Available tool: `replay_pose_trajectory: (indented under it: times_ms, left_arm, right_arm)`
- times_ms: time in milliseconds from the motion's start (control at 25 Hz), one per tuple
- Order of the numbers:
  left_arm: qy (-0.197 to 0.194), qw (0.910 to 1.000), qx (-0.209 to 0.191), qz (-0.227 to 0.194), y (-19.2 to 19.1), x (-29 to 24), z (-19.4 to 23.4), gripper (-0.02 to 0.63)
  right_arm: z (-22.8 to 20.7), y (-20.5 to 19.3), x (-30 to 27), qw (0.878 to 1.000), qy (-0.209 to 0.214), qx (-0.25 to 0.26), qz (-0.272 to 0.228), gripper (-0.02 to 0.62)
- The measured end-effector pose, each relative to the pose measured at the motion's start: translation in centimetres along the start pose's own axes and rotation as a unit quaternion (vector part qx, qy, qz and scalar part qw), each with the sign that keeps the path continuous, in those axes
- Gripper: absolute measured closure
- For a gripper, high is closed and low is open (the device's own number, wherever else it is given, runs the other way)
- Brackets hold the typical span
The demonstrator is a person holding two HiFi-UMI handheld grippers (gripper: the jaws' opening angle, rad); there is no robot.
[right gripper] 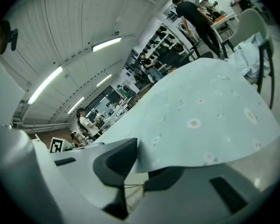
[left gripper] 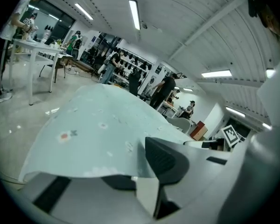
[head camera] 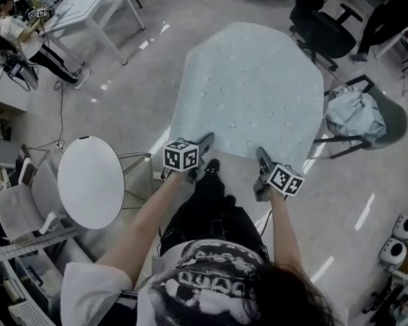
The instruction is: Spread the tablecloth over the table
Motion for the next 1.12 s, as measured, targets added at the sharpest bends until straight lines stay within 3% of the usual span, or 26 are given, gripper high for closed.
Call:
replay_pose_trajectory:
  times_ms: [560,720,840,1120]
  left_arm:
    - [0.050,0.9977,0.036,0.029,-5.1,-1.1,4.1,0.546]
    - [0.043,0.9980,0.047,0.004,-5.5,-0.9,4.5,0.526]
    - [0.054,0.9955,0.077,-0.007,-5.8,-0.7,5.2,0.473]
    - [0.083,0.9901,0.112,-0.012,-7.5,0.7,4.8,0.442]
  right_arm:
    - [-3.5,-5.0,-2.0,0.996,-0.032,-0.082,0.008,0.545]
    - [-3.7,-5.9,-1.8,0.997,-0.005,-0.069,0.018,0.502]
    - [-4.1,-6.7,-1.3,0.998,0.003,-0.048,0.044,0.455]
    - [-4.5,-8.3,1.4,0.997,-0.004,-0.035,0.071,0.465]
Point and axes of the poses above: the fingertips, and each gripper's own axes: x backward along the fingers, z to its left, y out of its top, the point moved 3 cm from there along x, backward along the fingers, and after that the axes turned 9 degrees about -z, right-handed, at the moved point
